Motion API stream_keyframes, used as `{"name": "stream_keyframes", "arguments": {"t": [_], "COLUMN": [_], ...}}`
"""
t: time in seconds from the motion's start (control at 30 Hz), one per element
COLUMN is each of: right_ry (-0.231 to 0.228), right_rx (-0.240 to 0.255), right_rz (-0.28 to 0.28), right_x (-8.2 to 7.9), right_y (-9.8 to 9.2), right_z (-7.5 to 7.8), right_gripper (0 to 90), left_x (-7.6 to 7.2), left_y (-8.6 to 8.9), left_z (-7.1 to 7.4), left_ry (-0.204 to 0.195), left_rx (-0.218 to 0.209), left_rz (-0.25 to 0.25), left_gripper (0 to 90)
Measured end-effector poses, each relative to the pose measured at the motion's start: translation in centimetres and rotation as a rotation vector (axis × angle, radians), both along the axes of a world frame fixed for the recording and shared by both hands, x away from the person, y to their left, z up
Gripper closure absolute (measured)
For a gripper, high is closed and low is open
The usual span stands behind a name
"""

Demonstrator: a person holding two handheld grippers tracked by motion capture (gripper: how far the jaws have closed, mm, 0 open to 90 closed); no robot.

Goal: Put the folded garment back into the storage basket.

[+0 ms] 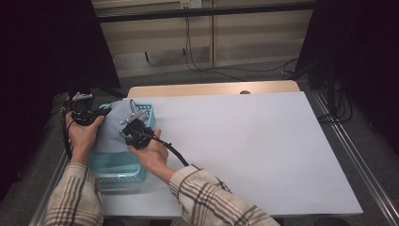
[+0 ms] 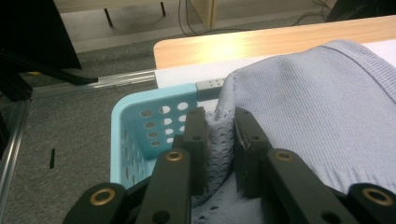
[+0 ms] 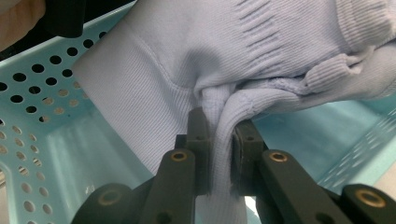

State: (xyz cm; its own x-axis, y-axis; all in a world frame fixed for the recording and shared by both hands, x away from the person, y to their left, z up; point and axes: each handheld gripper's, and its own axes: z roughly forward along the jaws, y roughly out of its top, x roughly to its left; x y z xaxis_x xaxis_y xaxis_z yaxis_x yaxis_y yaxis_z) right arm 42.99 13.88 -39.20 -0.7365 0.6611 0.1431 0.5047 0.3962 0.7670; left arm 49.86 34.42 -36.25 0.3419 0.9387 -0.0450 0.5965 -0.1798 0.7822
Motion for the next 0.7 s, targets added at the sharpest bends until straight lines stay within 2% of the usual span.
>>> {"name": "stream_keyframes", "arguments": {"t": [0.1,0.13,0.27,0.33,0.4,0.7], "right_ry": [-0.002,0.005,0.01,0.001,0.04,0.036], "right_rx": [-0.006,-0.016,-0.027,-0.034,-0.035,-0.055], "right_rz": [-0.001,-0.003,-0.001,0.007,-0.012,-0.002], "right_x": [0.1,0.2,0.2,0.3,0.2,0.4], "right_y": [0.0,-0.1,0.2,0.1,0.2,0.5], "right_z": [0.0,-0.1,-0.3,-0.5,-0.6,-0.8], "right_gripper": [80.3,80.3,80.3,80.3,80.3,80.2], "left_x": [0.1,0.2,0.4,0.5,0.7,1.2], "left_y": [-0.1,-0.3,-0.8,-0.9,-0.9,-0.9], "left_z": [-0.2,-0.3,-0.7,-1.0,-1.5,-2.7], "left_ry": [0.005,0.005,0.005,0.018,0.031,0.058], "left_rx": [-0.001,0.019,0.028,0.031,0.026,0.042], "left_rz": [0.0,-0.001,-0.008,-0.008,0.0,0.007], "left_gripper": [77.7,77.7,77.7,77.7,77.7,77.7]}}
